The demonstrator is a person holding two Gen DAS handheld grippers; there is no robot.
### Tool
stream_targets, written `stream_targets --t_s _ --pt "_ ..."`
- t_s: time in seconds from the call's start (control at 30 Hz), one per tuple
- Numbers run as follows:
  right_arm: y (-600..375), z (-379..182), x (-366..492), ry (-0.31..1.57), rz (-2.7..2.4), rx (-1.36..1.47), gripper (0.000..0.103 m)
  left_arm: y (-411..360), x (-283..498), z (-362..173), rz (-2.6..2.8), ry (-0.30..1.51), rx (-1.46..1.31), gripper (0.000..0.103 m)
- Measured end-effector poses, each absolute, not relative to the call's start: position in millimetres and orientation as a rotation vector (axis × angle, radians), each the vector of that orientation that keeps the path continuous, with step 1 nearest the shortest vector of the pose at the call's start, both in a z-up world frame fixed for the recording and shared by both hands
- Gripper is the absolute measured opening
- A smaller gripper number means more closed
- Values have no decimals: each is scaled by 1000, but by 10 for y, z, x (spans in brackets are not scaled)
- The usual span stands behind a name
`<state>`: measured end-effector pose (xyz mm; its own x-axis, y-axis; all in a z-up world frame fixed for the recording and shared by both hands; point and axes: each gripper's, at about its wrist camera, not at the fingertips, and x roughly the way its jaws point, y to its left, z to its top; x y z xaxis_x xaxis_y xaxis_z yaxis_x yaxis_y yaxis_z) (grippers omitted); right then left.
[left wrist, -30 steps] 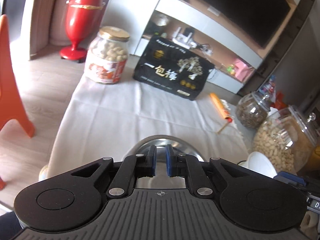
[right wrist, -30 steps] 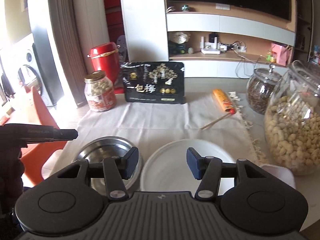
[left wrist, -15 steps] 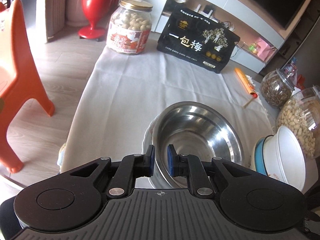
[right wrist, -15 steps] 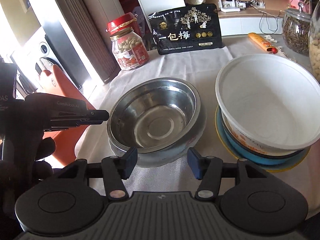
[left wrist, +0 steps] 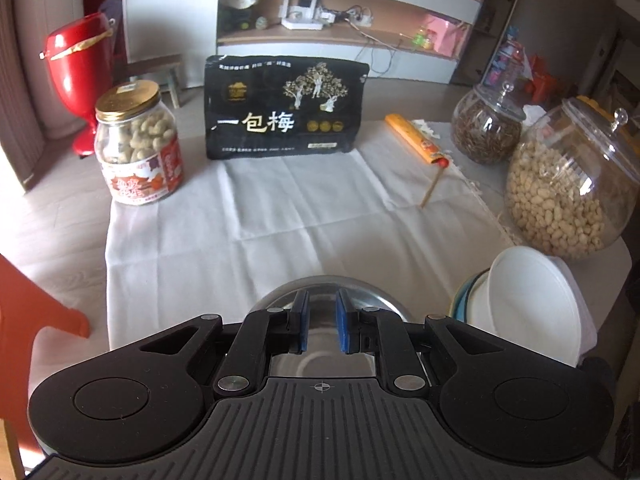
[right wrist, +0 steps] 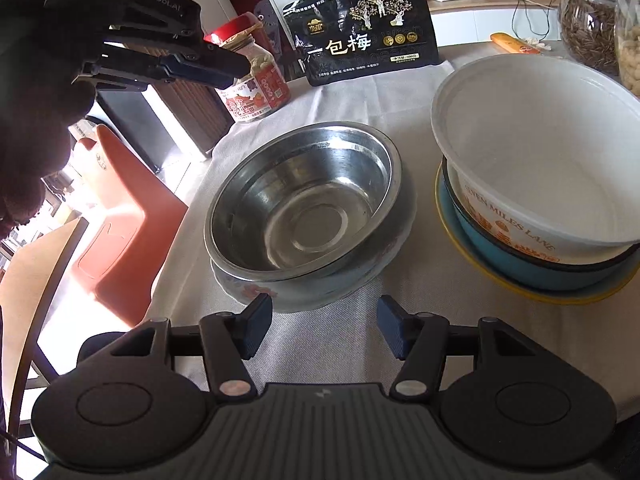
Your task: Organize plates and bowls
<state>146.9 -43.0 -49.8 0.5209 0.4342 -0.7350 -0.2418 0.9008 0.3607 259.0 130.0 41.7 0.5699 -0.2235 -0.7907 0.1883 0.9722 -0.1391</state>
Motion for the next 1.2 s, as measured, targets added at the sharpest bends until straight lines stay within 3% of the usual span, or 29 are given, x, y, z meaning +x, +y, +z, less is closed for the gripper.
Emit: stream_targets --t_s 0.3,0.6,0.87,1.0,1.03,1.07,1.1,1.2 --pt "-539 -511 1603 936 277 297 58 1815 2557 -212 -231 1020 -121 19" --pt "-496 -580 1792 943 161 426 59 1890 2666 -265 -232 1020 -121 24" --pt "-362 -688 1853 1005 232 394 50 1728 2409 -249 -309 1164 -80 25" --pt "-364 -680 1836 1002 222 389 50 1785 2377 -197 -217 1103 -50 25" --pt "-372 -695 1848 1005 209 395 50 1798 2405 -207 -187 1084 -33 27" --pt "-375 -722 1881 1011 197 404 52 1815 2431 -222 -174 1075 -35 38" --pt "-377 -742 1894 1017 196 413 54 1827 2460 -245 -170 1078 -41 43" --pt "-344 -804 1926 1033 201 427 55 1840 2571 -397 -189 1121 -74 43"
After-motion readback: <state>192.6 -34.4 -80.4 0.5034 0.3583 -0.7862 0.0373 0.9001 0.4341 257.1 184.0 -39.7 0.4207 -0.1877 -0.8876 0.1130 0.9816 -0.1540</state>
